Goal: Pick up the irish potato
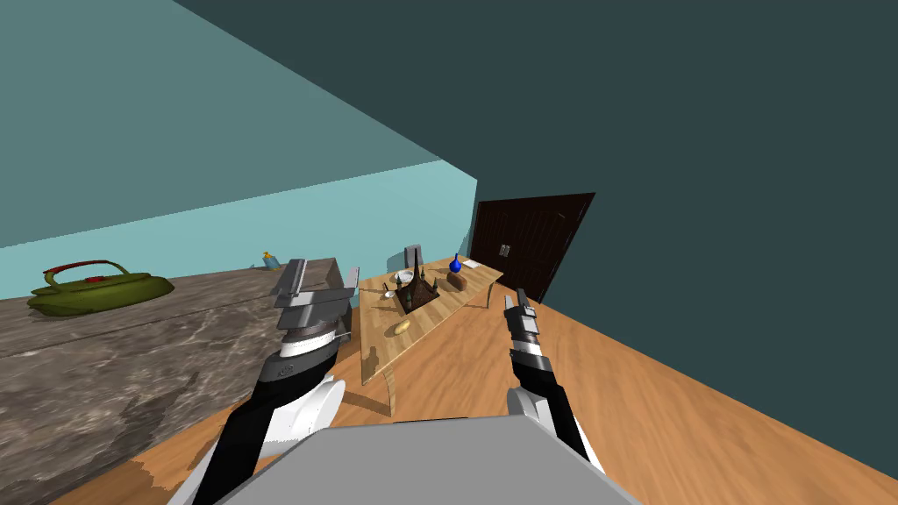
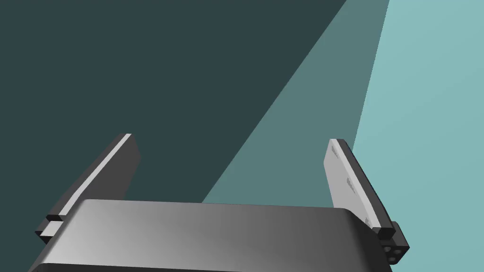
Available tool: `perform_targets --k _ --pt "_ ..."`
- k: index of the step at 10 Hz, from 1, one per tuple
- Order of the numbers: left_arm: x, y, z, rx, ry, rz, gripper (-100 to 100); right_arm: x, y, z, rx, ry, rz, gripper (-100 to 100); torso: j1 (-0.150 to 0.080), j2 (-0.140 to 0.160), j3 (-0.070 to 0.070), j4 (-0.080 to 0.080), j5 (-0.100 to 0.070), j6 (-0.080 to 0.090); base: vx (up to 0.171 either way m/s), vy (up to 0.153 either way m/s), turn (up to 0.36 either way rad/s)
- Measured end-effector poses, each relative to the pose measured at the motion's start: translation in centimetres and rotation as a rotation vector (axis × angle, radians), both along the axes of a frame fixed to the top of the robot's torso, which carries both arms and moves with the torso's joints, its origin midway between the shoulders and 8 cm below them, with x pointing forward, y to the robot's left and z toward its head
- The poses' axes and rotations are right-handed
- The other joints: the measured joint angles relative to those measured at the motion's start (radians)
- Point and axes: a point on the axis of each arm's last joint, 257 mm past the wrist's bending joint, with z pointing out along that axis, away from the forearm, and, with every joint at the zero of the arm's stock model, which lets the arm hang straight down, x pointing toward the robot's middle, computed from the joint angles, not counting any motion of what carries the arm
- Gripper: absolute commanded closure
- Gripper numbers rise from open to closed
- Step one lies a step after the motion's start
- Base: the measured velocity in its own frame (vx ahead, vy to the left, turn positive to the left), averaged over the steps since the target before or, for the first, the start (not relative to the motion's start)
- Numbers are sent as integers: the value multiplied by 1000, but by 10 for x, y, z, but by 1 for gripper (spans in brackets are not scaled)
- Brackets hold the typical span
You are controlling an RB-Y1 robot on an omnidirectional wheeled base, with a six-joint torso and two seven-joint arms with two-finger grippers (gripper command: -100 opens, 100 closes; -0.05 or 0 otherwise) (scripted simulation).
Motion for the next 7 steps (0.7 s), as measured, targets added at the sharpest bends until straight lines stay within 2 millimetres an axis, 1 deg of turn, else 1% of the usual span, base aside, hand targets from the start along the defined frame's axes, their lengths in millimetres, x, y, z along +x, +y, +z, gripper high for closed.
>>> perform_targets --k 3,5,7 --pt "19 -5 -11 45 64 -15 -100 0 0 0 0 0 0 0 -3 2 1 0 -1 0 -41 -45 64" --pt "35 0 -25 64 120 -15 -100 0 0 0 0 0 0 0 -4 3 2 1 -1 0 -54 -60 76" --pt "54 1 -40 76 188 -10 -100 0 0 0 0 0 0 0 -4 4 2 1 -1 0 -66 -60 92"
